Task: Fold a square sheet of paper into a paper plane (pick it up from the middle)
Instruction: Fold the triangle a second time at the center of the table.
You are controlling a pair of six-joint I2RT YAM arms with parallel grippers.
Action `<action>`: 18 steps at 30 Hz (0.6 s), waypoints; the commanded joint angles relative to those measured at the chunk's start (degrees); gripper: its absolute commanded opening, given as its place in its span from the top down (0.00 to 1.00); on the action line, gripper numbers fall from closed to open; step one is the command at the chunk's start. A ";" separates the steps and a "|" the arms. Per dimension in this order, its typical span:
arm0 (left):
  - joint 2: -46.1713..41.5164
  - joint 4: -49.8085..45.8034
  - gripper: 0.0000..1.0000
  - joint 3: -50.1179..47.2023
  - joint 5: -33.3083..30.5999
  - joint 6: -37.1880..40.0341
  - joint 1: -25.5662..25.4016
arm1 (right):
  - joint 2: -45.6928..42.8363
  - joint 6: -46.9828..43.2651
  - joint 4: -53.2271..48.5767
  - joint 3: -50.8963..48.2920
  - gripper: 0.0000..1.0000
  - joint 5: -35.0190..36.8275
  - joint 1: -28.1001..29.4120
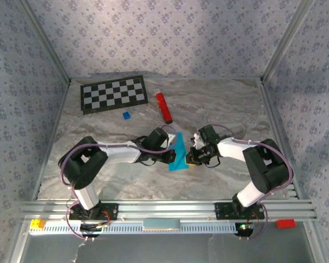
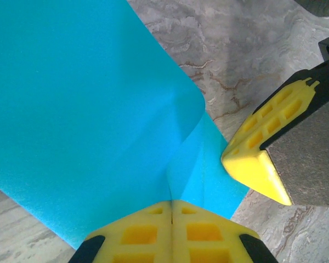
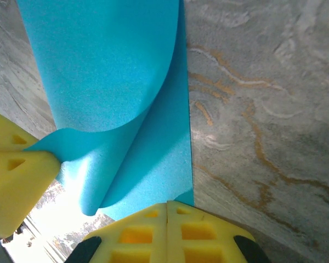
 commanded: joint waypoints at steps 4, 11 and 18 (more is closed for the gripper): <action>0.71 -2.36 1.00 1.68 -2.57 2.07 0.27 | 0.89 -1.45 -5.42 -0.18 0.95 5.45 -0.03; 2.52 -2.26 1.00 2.21 -1.23 1.95 0.25 | 0.14 -0.88 -4.89 0.69 0.93 3.60 0.06; 3.19 -1.18 1.00 1.62 -0.33 1.20 0.23 | -1.75 -0.58 -4.00 2.30 0.91 -1.61 0.12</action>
